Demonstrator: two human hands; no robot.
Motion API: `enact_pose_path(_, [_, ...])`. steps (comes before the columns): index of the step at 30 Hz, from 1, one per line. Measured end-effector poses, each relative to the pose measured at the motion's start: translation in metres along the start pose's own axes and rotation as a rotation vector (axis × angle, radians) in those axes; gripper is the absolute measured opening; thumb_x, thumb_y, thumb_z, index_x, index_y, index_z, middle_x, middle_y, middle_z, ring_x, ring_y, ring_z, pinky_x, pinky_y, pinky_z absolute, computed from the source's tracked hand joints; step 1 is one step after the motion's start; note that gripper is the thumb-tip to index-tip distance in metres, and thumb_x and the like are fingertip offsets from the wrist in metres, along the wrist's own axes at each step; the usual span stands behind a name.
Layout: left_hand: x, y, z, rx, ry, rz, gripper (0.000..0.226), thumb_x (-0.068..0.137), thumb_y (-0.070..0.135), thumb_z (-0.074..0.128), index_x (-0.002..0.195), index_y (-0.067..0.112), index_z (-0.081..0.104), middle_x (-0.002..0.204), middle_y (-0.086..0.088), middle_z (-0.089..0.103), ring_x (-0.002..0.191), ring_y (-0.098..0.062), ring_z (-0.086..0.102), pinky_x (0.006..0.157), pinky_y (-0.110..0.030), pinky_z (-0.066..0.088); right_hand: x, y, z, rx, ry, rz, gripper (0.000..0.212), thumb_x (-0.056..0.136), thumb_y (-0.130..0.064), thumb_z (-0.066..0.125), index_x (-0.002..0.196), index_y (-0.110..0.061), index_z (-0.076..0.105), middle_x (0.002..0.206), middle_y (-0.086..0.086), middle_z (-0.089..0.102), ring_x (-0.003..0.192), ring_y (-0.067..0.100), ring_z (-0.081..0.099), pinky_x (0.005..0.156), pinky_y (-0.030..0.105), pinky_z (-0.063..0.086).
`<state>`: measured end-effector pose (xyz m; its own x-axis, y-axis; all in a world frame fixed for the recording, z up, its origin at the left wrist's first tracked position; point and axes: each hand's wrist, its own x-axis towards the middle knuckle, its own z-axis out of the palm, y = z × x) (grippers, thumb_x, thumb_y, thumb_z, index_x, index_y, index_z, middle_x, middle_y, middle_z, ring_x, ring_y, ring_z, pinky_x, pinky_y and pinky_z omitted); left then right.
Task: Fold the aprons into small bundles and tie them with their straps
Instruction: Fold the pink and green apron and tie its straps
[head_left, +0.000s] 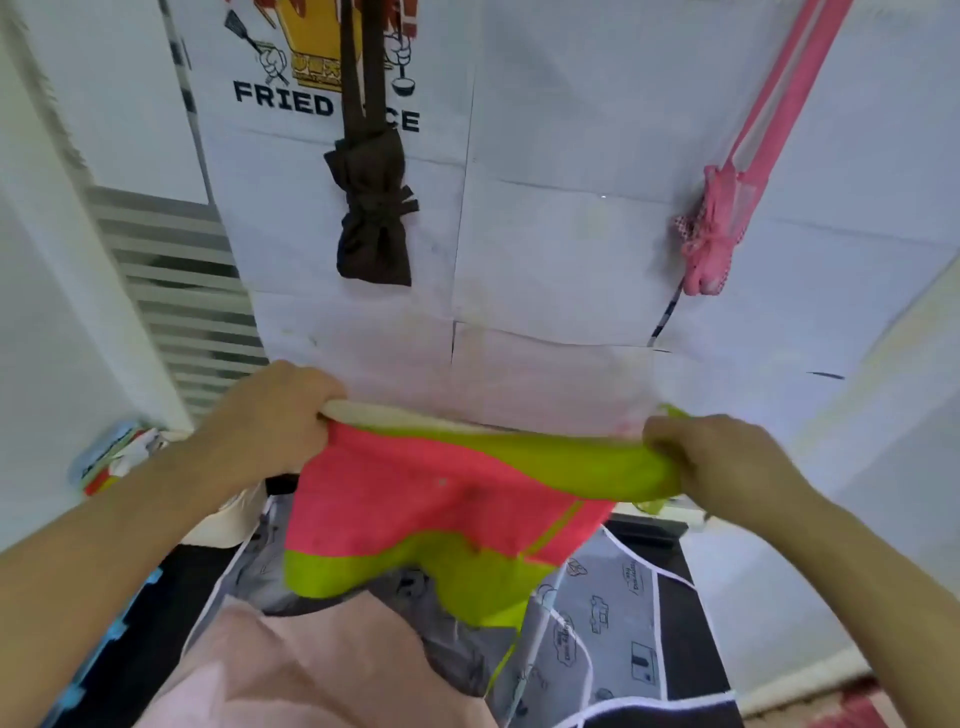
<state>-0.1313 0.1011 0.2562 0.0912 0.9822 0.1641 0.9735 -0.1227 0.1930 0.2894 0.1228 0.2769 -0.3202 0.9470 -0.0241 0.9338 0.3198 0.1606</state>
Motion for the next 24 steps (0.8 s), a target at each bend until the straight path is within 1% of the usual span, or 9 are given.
enact_pose_path(2, [0.007,-0.009,0.005,-0.095,0.078,-0.076,0.037,0.075,-0.008,0.057,0.057,0.023,0.050,0.055,0.002,0.052,0.056,-0.024,0.052,0.050,-0.033,0.038,0.014,0.023,0.003,0.151,0.227,0.069,0.024,0.088,-0.016,0.059,0.098,-0.036,0.050,0.070,-0.002,0.060,0.075,0.035,0.062,0.065,0.041,0.054])
enact_pose_path(5, [0.019,-0.002,0.000,-0.137,0.161,-0.058,0.032,0.070,-0.012,0.052,0.056,0.016,0.047,0.053,-0.004,0.052,0.054,-0.030,0.053,0.050,-0.038,0.036,0.021,0.033,-0.005,0.285,0.375,0.039,0.015,0.091,-0.022,0.048,0.090,-0.030,0.061,0.061,-0.001,0.054,0.063,0.034,0.054,0.058,0.041,0.051])
enact_pose_path(11, [0.031,0.000,-0.010,-0.160,0.212,-0.117,0.026,0.075,-0.009,0.051,0.062,0.012,0.059,0.061,-0.008,0.059,0.062,-0.030,0.056,0.054,-0.040,0.040,0.032,0.047,-0.015,0.497,0.347,0.106,0.035,0.089,0.006,0.053,0.078,-0.025,0.063,0.062,-0.002,0.057,0.061,0.016,0.052,0.056,0.030,0.039])
enact_pose_path(14, [0.037,0.003,-0.016,-0.177,0.272,-0.144,0.023,0.081,-0.001,0.051,0.061,0.010,0.052,0.059,-0.010,0.055,0.061,-0.031,0.051,0.056,-0.042,0.039,0.038,0.053,-0.020,0.512,0.386,0.152,0.031,0.096,-0.001,0.059,0.075,-0.024,0.062,0.062,0.001,0.057,0.060,0.019,0.053,0.056,0.028,0.039])
enact_pose_path(17, [0.039,0.009,-0.021,-0.212,0.296,-0.147,0.023,0.085,0.008,0.054,0.065,0.003,0.043,0.061,-0.019,0.051,0.062,-0.037,0.050,0.056,-0.046,0.039,0.043,0.058,-0.032,0.526,0.468,0.204,0.022,0.100,-0.012,0.059,0.080,-0.021,0.062,0.067,0.005,0.058,0.069,0.026,0.057,0.058,0.030,0.037])
enact_pose_path(19, [0.037,0.015,-0.018,-0.234,0.275,-0.150,0.025,0.087,0.010,0.055,0.066,0.004,0.042,0.062,-0.018,0.052,0.061,-0.033,0.049,0.054,-0.041,0.034,0.035,0.055,-0.044,0.426,0.611,0.226,0.004,0.098,-0.015,0.060,0.096,-0.014,0.064,0.086,0.012,0.062,0.089,0.040,0.059,0.068,0.037,0.039])
enact_pose_path(21, [0.030,0.020,-0.003,-0.241,0.213,-0.153,0.026,0.090,0.012,0.054,0.067,0.006,0.044,0.064,-0.014,0.053,0.061,-0.029,0.049,0.052,-0.037,0.030,0.010,0.014,-0.019,0.191,0.821,0.161,0.030,0.090,-0.019,0.065,0.114,-0.003,0.059,0.108,0.023,0.056,0.102,0.045,0.054,0.081,0.048,0.042])
enact_pose_path(22, [0.027,0.022,0.005,-0.254,0.186,-0.161,0.026,0.091,0.013,0.054,0.068,0.007,0.045,0.066,-0.014,0.054,0.062,-0.028,0.051,0.052,-0.036,0.030,-0.011,-0.029,0.008,0.209,0.802,0.025,0.030,0.086,-0.020,0.065,0.110,-0.003,0.059,0.108,0.021,0.053,0.098,0.043,0.053,0.078,0.050,0.042])
enact_pose_path(24, [0.022,0.021,0.025,-0.303,0.153,-0.215,0.022,0.092,0.012,0.053,0.071,0.007,0.049,0.070,-0.013,0.056,0.066,-0.028,0.054,0.053,-0.035,0.031,-0.049,-0.107,0.092,0.303,0.453,-0.211,0.029,0.087,-0.030,0.055,0.108,-0.011,0.062,0.111,0.013,0.053,0.096,0.038,0.056,0.074,0.049,0.045])
